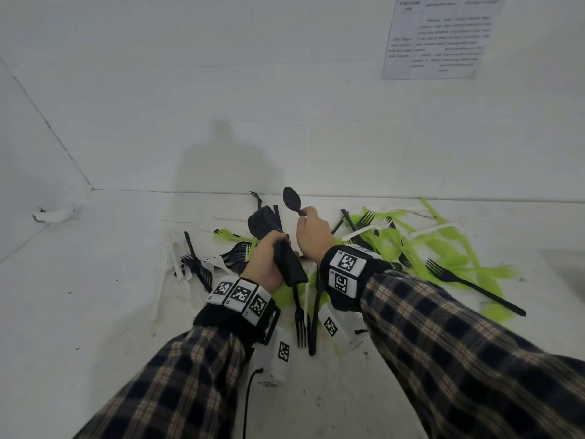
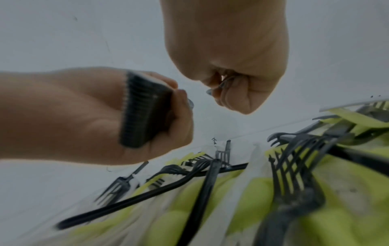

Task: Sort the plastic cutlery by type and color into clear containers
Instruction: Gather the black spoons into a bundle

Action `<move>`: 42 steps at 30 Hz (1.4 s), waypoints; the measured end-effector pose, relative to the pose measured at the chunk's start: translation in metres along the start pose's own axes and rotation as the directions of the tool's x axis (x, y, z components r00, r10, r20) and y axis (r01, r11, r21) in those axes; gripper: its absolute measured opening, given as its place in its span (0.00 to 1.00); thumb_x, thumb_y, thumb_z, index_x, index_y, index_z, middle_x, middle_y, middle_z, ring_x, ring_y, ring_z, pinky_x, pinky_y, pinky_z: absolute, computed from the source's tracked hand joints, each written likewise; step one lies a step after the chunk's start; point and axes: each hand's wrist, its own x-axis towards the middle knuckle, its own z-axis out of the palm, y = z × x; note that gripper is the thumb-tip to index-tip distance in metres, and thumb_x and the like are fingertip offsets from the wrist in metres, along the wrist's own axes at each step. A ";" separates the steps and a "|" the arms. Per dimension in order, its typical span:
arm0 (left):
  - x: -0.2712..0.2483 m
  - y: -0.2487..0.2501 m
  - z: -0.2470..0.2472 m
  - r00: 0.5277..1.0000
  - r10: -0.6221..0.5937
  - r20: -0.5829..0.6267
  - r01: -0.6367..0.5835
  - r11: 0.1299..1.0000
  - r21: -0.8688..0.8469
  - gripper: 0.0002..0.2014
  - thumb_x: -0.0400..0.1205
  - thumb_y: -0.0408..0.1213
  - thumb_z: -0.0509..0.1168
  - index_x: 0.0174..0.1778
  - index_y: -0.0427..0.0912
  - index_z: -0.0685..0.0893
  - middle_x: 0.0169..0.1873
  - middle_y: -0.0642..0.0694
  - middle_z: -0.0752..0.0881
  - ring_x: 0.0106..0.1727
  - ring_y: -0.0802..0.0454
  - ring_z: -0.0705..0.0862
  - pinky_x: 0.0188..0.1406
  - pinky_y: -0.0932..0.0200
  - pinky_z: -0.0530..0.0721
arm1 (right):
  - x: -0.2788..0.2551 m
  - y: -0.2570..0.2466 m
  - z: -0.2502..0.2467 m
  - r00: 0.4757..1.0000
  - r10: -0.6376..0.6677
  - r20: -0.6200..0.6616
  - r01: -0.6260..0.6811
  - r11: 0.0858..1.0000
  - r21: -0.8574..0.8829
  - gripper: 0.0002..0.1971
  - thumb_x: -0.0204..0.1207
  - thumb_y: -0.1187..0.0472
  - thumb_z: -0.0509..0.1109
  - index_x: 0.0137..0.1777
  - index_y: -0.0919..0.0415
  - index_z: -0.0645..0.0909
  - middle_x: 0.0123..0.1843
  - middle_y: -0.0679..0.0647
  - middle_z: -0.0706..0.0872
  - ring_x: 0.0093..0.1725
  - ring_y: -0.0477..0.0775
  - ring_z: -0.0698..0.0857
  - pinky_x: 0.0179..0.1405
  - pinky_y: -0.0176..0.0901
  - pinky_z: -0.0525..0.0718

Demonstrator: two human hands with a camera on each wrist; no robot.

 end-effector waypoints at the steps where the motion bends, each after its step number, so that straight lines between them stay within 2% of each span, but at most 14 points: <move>1: -0.003 -0.002 0.000 1.000 -0.006 0.006 0.006 1.000 -0.012 0.05 0.81 0.33 0.59 0.40 0.37 0.76 0.33 0.44 0.77 0.31 0.51 0.76 0.34 0.58 0.78 | -0.006 -0.001 0.000 1.000 -0.006 0.006 0.006 0.999 0.047 0.17 0.86 0.63 0.48 0.71 0.65 0.67 0.61 0.70 0.82 0.61 0.69 0.80 0.54 0.48 0.75; 5: -0.014 -0.007 -0.002 1.000 0.002 0.016 -0.002 1.000 -0.009 0.07 0.81 0.34 0.57 0.44 0.37 0.80 0.37 0.42 0.81 0.40 0.49 0.80 0.45 0.55 0.79 | -0.033 0.001 0.002 0.998 -0.029 0.056 0.021 0.991 0.134 0.17 0.85 0.63 0.50 0.71 0.64 0.66 0.59 0.70 0.83 0.54 0.65 0.82 0.49 0.45 0.74; 7: -0.018 -0.009 -0.004 1.000 -0.001 -0.004 0.001 0.999 0.040 0.09 0.81 0.34 0.56 0.44 0.37 0.82 0.38 0.40 0.83 0.42 0.46 0.83 0.47 0.52 0.80 | -0.045 0.004 0.003 0.995 -0.047 0.089 0.039 0.995 0.090 0.16 0.85 0.62 0.51 0.69 0.63 0.71 0.60 0.67 0.83 0.58 0.64 0.81 0.52 0.45 0.75; 13: -0.031 -0.019 0.000 1.000 -0.021 -0.014 0.022 0.994 0.104 0.12 0.81 0.33 0.54 0.41 0.35 0.83 0.35 0.39 0.84 0.41 0.45 0.84 0.43 0.53 0.81 | -0.064 0.011 0.002 0.998 -0.052 0.038 0.053 0.999 -0.008 0.15 0.81 0.63 0.56 0.62 0.67 0.78 0.60 0.64 0.83 0.61 0.62 0.79 0.56 0.43 0.73; 18: -0.040 -0.029 0.008 0.998 -0.051 0.019 0.048 0.989 0.140 0.13 0.82 0.34 0.54 0.44 0.34 0.83 0.37 0.39 0.85 0.42 0.45 0.84 0.44 0.53 0.81 | -0.072 0.019 -0.012 1.000 0.009 0.000 -0.009 0.999 0.035 0.14 0.78 0.63 0.61 0.62 0.62 0.80 0.58 0.60 0.85 0.60 0.56 0.82 0.50 0.35 0.72; 22: -0.040 -0.036 0.014 0.999 -0.041 0.022 0.037 0.987 0.155 0.14 0.83 0.38 0.59 0.59 0.35 0.83 0.52 0.36 0.86 0.51 0.44 0.86 0.46 0.52 0.85 | -0.082 0.026 -0.021 1.000 -0.016 -0.017 0.018 0.990 0.136 0.10 0.78 0.65 0.61 0.55 0.61 0.81 0.46 0.55 0.83 0.48 0.52 0.81 0.44 0.35 0.72; 25: -0.042 -0.044 0.016 0.999 -0.025 -0.020 0.028 0.991 0.134 0.19 0.80 0.39 0.65 0.66 0.36 0.80 0.60 0.35 0.85 0.58 0.41 0.86 0.50 0.49 0.87 | -0.087 0.033 -0.031 0.999 -0.034 0.002 0.033 0.988 0.150 0.12 0.78 0.66 0.58 0.53 0.63 0.83 0.46 0.54 0.84 0.46 0.49 0.78 0.44 0.35 0.71; 26: -0.041 -0.047 0.016 1.000 -0.016 -0.023 0.019 0.991 0.129 0.18 0.80 0.37 0.66 0.65 0.35 0.80 0.58 0.35 0.85 0.55 0.41 0.86 0.49 0.50 0.87 | -0.088 0.037 -0.035 0.999 -0.029 0.018 0.026 0.983 0.180 0.13 0.78 0.67 0.57 0.53 0.64 0.84 0.46 0.55 0.84 0.48 0.50 0.78 0.45 0.37 0.72; 28: -0.041 -0.052 0.019 0.999 0.026 -0.037 -0.020 0.988 0.155 0.10 0.80 0.32 0.66 0.55 0.32 0.81 0.44 0.37 0.85 0.41 0.44 0.85 0.35 0.57 0.86 | -0.085 0.047 -0.046 1.000 -0.003 0.015 0.001 0.992 0.129 0.15 0.79 0.66 0.57 0.55 0.65 0.85 0.49 0.55 0.84 0.52 0.54 0.80 0.49 0.40 0.75; 31: -0.042 -0.056 0.022 0.997 0.051 -0.057 -0.038 0.978 0.207 0.04 0.79 0.30 0.66 0.41 0.37 0.77 0.31 0.42 0.78 0.29 0.49 0.79 0.24 0.62 0.82 | -0.079 0.068 -0.063 0.986 0.137 -0.090 -0.160 0.930 -0.332 0.18 0.79 0.61 0.60 0.69 0.60 0.75 0.70 0.60 0.72 0.72 0.61 0.69 0.68 0.50 0.69; 34: -0.042 -0.058 0.025 0.997 0.052 -0.065 -0.037 0.977 0.209 0.06 0.79 0.32 0.66 0.38 0.38 0.77 0.29 0.44 0.77 0.27 0.51 0.79 0.25 0.61 0.81 | -0.078 0.086 -0.075 0.959 0.282 0.012 -0.234 0.818 -0.526 0.24 0.82 0.56 0.57 0.77 0.61 0.63 0.80 0.61 0.61 0.78 0.64 0.59 0.75 0.57 0.61; 36: -0.044 -0.059 0.028 0.997 0.045 -0.067 -0.032 0.982 0.187 0.05 0.79 0.32 0.66 0.38 0.38 0.78 0.29 0.44 0.78 0.27 0.50 0.78 0.23 0.62 0.81 | -0.077 0.094 -0.073 0.965 0.236 0.112 -0.133 0.814 -0.565 0.22 0.85 0.53 0.52 0.74 0.62 0.68 0.79 0.61 0.64 0.77 0.65 0.63 0.74 0.60 0.63; 39: -0.046 -0.062 0.034 0.997 0.052 -0.054 -0.043 0.986 0.158 0.05 0.80 0.31 0.65 0.39 0.38 0.77 0.27 0.44 0.78 0.25 0.51 0.79 0.23 0.63 0.82 | -0.081 0.094 -0.066 0.983 0.095 0.159 -0.008 0.879 -0.476 0.18 0.84 0.55 0.48 0.61 0.61 0.76 0.67 0.62 0.78 0.69 0.67 0.74 0.68 0.58 0.72; 42: -0.046 -0.065 0.038 0.997 0.060 -0.047 -0.052 0.986 0.158 0.04 0.79 0.31 0.66 0.44 0.37 0.76 0.31 0.44 0.77 0.28 0.50 0.78 0.26 0.60 0.81 | -0.082 0.091 -0.067 0.985 0.034 0.166 0.021 0.948 -0.316 0.17 0.84 0.62 0.51 0.66 0.62 0.75 0.64 0.64 0.82 0.65 0.64 0.79 0.62 0.49 0.77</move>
